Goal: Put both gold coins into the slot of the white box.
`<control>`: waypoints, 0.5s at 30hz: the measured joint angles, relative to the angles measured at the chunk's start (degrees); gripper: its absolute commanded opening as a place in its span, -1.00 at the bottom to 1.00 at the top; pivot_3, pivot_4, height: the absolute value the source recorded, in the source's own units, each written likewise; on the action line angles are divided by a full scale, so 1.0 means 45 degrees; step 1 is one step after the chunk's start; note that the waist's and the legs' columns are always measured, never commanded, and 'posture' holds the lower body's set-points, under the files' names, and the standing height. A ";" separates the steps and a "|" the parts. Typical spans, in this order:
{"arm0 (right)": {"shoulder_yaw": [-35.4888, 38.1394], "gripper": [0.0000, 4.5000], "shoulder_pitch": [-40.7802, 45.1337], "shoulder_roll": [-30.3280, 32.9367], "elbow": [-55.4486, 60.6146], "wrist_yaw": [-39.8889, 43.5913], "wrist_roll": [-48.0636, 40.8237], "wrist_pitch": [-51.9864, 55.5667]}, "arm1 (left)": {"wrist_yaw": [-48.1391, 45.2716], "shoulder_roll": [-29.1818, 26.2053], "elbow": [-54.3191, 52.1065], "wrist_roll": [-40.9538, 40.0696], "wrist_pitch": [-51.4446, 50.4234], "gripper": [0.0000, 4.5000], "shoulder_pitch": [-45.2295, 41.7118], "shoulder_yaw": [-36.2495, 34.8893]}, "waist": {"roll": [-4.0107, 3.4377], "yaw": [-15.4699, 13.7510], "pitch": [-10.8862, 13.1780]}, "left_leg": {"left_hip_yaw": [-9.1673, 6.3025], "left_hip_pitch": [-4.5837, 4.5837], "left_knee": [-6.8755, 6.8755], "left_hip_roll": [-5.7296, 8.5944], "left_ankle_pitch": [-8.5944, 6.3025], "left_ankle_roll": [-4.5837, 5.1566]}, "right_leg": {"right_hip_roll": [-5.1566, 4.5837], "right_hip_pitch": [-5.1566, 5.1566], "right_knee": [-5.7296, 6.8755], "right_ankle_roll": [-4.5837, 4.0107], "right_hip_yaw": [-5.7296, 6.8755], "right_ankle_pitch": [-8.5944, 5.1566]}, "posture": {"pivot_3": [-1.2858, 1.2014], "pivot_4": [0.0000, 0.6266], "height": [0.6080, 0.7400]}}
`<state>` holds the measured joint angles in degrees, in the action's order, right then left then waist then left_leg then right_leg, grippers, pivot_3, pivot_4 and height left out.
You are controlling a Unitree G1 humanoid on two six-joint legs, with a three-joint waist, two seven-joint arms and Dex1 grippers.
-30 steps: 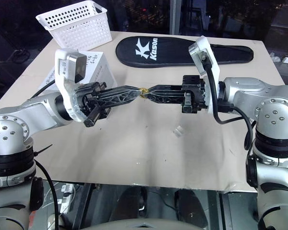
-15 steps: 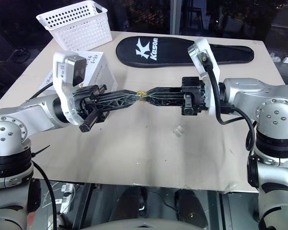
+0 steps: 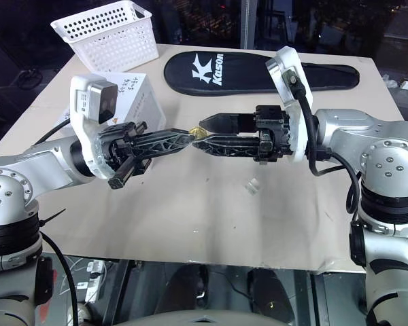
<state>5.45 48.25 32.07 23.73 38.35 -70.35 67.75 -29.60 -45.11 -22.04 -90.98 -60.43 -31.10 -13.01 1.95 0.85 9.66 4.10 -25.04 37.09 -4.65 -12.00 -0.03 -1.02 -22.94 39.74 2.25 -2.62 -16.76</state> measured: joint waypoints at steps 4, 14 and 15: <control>-0.0130 0.98 -0.0170 0.0384 0.0276 0.0049 0.0448 -0.0479 | 0.0406 -0.0588 0.0057 -0.0427 0.0032 -1.00 0.0293 -0.0492 | 0.0000 0.0011 0.0001 | -0.0003 0.0000 -0.0007 -0.0001 0.0000 0.0000 | -0.0001 -0.0006 -0.0002 0.0000 -0.0003 0.0000 | 0.03 -0.52 1.00; -0.0641 0.98 -0.0944 0.1589 0.1224 0.1590 0.3865 -0.3874 | 0.2310 -0.3673 0.2893 0.3283 0.0645 -1.00 -0.0559 -0.1964 | -0.0001 -0.0025 0.0012 | 0.0020 0.0003 -0.0029 0.0001 0.0000 -0.0001 | 0.0001 -0.0019 -0.0011 -0.0001 -0.0001 -0.0002 | 0.03 -0.52 1.00; -0.0711 0.98 -0.0930 0.1615 0.1221 0.1675 0.4098 -0.4116 | 0.2479 -0.3822 0.3307 0.3560 0.0487 -1.00 -0.0935 -0.1875 | 0.0000 -0.0038 0.0013 | 0.0021 0.0001 -0.0034 0.0001 0.0000 -0.0001 | 0.0000 -0.0020 -0.0018 -0.0001 -0.0001 -0.0002 | 0.03 -0.52 1.00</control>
<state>2.25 44.06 39.34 29.23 45.89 -51.91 49.23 -18.44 -62.31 -7.16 -74.96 -58.24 -35.31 -21.45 1.95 0.68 9.72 4.19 -25.03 36.94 -4.64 -11.99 -0.04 -1.02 -23.03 39.66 2.24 -2.62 -16.77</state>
